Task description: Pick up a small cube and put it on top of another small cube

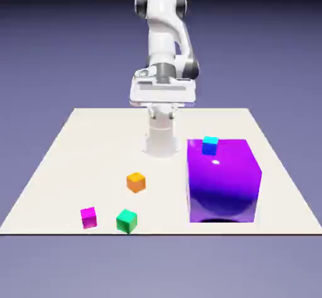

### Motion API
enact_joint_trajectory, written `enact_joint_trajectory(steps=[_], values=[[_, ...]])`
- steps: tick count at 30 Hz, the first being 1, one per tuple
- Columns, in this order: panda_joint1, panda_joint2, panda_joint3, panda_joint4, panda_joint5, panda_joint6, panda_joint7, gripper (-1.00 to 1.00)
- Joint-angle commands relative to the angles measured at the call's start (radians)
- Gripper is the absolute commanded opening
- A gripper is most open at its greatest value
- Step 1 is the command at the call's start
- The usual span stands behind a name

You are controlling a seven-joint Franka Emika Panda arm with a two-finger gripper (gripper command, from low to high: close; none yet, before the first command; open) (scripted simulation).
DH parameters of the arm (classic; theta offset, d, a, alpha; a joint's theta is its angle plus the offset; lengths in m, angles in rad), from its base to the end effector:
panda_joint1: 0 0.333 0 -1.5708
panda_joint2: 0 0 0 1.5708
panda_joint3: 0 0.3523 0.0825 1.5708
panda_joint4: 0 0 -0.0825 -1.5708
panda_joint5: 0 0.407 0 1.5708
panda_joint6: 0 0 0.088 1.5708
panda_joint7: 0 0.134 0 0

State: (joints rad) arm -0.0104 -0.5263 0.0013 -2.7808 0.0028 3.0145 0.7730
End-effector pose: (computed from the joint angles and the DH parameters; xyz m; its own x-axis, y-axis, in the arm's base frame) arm 0.4181 -0.0040 0.4494 0.5111 -0.7047 0.4921 -0.5140 -0.7095 -0.4822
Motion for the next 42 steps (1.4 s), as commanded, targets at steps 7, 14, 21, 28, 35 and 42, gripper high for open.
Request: enact_joint_trajectory(steps=[7, 14, 21, 28, 35, 42], values=[[-0.130, 0.254, 0.008, 0.170, 0.016, -0.131, 0.186, 0.00], [-0.260, 0.507, 0.015, 0.339, 0.033, -0.261, 0.371, 0.00], [-0.390, 0.761, 0.023, 0.509, 0.049, -0.392, 0.557, 0.00], [-0.495, 0.965, 0.029, 0.646, 0.063, -0.497, 0.706, 0.00], [-0.492, 1.122, 0.032, 0.670, 0.066, -0.364, 0.702, -1.00], [-0.447, 0.869, 0.120, 0.589, 0.023, -0.541, 0.706, -1.00]])
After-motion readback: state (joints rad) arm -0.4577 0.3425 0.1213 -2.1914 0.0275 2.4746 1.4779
